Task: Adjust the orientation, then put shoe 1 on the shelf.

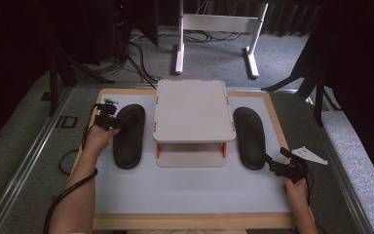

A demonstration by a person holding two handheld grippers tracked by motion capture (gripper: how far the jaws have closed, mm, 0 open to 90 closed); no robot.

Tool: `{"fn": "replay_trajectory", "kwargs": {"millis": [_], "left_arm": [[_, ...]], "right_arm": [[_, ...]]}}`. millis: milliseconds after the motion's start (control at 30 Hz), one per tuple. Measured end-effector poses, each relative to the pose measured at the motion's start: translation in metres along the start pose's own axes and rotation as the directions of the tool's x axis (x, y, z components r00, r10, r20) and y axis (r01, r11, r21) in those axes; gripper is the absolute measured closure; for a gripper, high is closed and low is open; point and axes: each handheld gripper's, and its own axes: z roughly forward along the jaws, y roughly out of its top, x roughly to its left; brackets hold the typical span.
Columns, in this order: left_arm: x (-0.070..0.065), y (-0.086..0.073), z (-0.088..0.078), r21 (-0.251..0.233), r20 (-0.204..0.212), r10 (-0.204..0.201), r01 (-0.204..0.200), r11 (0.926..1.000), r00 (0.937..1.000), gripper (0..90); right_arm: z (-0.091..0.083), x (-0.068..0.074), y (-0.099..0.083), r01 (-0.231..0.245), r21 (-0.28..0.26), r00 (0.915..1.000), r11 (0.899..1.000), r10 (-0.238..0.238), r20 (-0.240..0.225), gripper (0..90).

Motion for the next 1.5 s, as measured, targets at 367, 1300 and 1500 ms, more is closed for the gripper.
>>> {"fn": "replay_trajectory", "kwargs": {"millis": [367, 1300, 1500], "left_arm": [[-0.008, -0.01, -0.032, -0.033, 0.008, -0.046, 0.046, 0.9984, 0.9989, 71.4], [-0.067, 0.061, -0.132, -0.145, 0.058, 0.02, -0.011, 0.9894, 0.9981, 71.4], [-0.083, 0.075, -0.135, -0.158, 0.071, 0.028, -0.017, 0.9873, 0.9971, 71.4]], "right_arm": [[0.0, -0.001, 0.0, -0.013, 0.002, 0.9999, 1.0, 0.013, -0.001, 14.3], [0.0, 0.0, 0.0, -0.004, -0.005, 1.0, 1.0, 0.004, 0.0, 14.3], [0.0, 0.0, 0.0, -0.001, -0.005, 1.0, 1.0, 0.001, 0.002, 13.8]]}}
